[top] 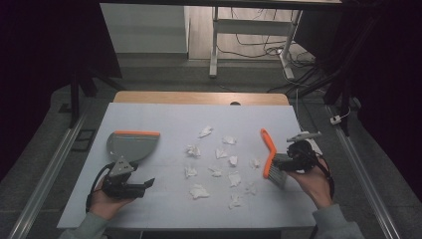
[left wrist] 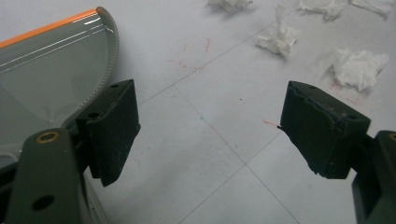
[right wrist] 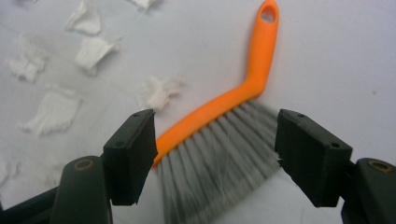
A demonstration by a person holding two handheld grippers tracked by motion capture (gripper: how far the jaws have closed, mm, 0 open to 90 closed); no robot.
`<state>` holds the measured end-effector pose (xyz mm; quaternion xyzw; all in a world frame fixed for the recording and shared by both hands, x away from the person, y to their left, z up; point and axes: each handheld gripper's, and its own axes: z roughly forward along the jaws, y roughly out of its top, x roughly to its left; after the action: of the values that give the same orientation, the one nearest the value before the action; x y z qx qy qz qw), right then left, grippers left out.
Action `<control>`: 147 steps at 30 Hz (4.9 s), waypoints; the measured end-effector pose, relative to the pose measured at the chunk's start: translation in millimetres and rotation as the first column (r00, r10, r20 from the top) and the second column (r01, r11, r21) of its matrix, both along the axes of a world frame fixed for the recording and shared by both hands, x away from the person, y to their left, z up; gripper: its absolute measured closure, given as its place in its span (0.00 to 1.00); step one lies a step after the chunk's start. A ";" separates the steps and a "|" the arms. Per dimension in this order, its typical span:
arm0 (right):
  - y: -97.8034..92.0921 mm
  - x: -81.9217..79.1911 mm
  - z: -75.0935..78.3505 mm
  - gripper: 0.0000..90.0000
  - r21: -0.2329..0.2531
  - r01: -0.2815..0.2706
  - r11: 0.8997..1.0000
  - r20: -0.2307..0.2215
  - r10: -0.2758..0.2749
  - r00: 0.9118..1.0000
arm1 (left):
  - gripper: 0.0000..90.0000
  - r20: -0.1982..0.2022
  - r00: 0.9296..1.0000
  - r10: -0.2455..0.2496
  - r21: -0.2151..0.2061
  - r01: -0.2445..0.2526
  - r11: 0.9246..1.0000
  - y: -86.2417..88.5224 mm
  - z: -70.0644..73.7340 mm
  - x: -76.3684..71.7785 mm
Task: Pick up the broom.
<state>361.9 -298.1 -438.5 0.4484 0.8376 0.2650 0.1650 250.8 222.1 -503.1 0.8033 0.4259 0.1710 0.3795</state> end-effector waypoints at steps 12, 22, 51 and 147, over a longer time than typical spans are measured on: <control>18.9 66.4 0.5 0.34 -0.081 0.087 0.993 -0.173 -0.100 0.980 | 0.22 0.003 1.000 0.017 -0.005 -0.017 1.000 4.5 -1.2 -0.5; 16.3 101.7 -27.5 0.37 -0.130 0.183 0.975 -0.280 -0.213 0.936 | 0.22 0.005 1.000 0.002 0.005 -0.002 1.000 2.7 -3.2 -1.1; 28.2 112.7 -48.2 0.78 -0.212 0.295 0.932 -0.321 -0.352 0.879 | 0.22 0.005 1.000 -0.009 0.021 0.009 1.000 1.7 -5.8 -2.9; 118.6 6.6 0.3 0.79 0.683 -0.061 0.728 0.153 -0.061 0.986 | 0.27 0.090 0.966 -0.242 -0.094 0.250 0.964 -158.6 26.6 37.2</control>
<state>368.5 -179.5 -438.2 0.4539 0.6642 0.5913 0.0565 288.0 63.5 -476.5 0.8218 0.3160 0.1310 0.4557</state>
